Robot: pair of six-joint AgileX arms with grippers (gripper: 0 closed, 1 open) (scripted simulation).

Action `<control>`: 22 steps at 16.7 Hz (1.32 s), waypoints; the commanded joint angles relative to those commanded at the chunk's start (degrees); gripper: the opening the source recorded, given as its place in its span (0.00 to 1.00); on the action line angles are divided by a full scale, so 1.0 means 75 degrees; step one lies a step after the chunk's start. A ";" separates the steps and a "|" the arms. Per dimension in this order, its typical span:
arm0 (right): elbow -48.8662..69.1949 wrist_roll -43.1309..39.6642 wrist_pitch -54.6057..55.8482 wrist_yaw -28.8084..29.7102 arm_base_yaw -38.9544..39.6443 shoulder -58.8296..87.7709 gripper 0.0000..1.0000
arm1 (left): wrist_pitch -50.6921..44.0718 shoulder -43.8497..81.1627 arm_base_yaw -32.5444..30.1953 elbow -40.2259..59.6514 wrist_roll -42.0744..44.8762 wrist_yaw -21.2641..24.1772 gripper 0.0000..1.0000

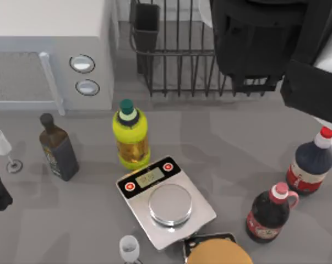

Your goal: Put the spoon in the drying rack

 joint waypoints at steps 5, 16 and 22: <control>-0.0242 -0.0028 0.2322 -0.1138 -0.1143 0.1883 0.00 | 0.0000 0.0000 0.0000 0.0000 0.0000 0.0000 1.00; -0.0753 -0.0099 0.5019 -0.2694 -0.2773 0.4045 0.00 | 0.0000 0.0000 0.0000 0.0000 0.0000 0.0000 1.00; -0.0753 -0.0099 0.5019 -0.2694 -0.2773 0.4045 0.38 | 0.0000 0.0000 0.0000 0.0000 0.0000 0.0000 1.00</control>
